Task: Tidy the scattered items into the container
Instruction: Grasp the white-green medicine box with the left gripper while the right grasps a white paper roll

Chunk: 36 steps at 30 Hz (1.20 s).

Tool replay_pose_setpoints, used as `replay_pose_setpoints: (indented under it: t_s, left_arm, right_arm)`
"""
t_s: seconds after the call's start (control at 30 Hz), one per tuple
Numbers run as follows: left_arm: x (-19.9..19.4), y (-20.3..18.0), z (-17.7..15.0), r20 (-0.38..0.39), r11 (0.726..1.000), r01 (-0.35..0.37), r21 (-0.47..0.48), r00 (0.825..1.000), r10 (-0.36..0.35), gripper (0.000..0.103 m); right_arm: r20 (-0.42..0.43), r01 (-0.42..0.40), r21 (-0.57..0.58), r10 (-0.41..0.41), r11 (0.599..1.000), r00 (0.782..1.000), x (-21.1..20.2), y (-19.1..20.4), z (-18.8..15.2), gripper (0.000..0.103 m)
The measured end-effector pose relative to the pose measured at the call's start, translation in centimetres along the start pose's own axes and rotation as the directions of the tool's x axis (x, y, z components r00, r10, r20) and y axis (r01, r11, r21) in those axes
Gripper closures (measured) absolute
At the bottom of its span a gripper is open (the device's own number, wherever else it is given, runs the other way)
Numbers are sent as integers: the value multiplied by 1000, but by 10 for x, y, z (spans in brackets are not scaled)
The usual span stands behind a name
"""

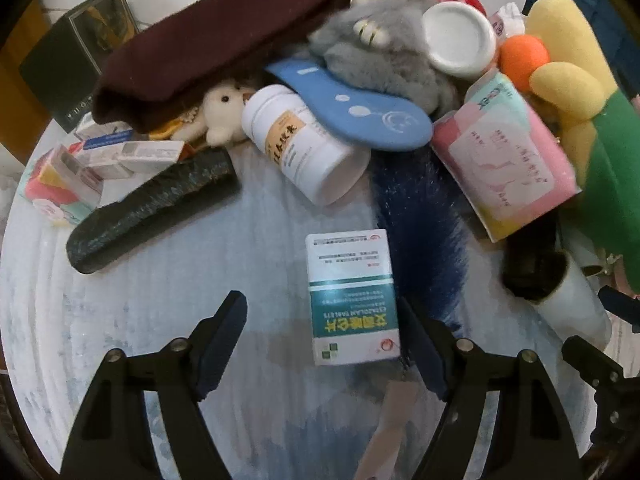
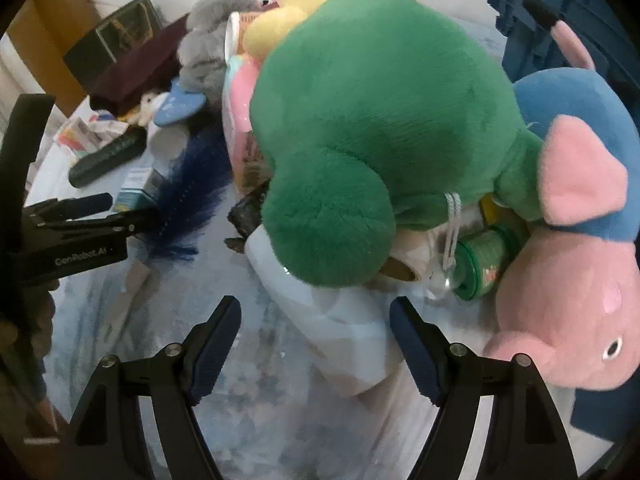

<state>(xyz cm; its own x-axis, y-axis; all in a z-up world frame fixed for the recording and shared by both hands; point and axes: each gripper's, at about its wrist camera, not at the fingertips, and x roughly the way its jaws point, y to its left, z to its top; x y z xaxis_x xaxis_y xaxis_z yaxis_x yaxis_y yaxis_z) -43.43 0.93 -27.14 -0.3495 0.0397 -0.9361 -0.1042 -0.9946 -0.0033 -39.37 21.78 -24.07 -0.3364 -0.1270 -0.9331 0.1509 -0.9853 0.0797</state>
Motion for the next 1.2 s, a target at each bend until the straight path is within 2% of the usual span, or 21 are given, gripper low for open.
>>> replay_pose_setpoints:
  t_s: [0.03,0.07,0.1,0.17,0.67,0.77,0.97,1.2]
  left_arm:
    - [1,0,0,1,1000,1,-2,1000,-1,26]
    - [2,0,1,3,1000,3,-3,1000,-3,33]
    - [2,0,1,1,1000,9,-4,1000,-9,44]
    - [4,-3,1,-8,1000,24,0,1000,-24,53]
    - [4,-11,-5,19,1000,21,-12,1000,-21,55]
    - [1,-10,-10,23,999,29,-17,999,-29,65]
    - [-21,-5,-19,58,998,47,-32,997,-45,66]
    - [-54,0,-30,103,997,63,-35,993,-59,66]
  right_arm:
    - [-7,7,-3,-7,1000,1000,3,0,1,27]
    - [-14,13,-6,-13,1000,1000,5,-1,1,29]
    - [-20,18,-8,-19,1000,1000,7,-1,1,35]
    - [-28,22,-9,-22,1000,999,9,-1,1,40]
    - [-46,-8,-1,8,1000,999,25,-3,-4,39]
    - [-42,-2,-6,2,1000,999,26,-1,-6,39]
    - [-44,9,-24,-10,1000,999,23,5,-11,47]
    - [-16,-28,-41,27,999,999,4,18,-14,55]
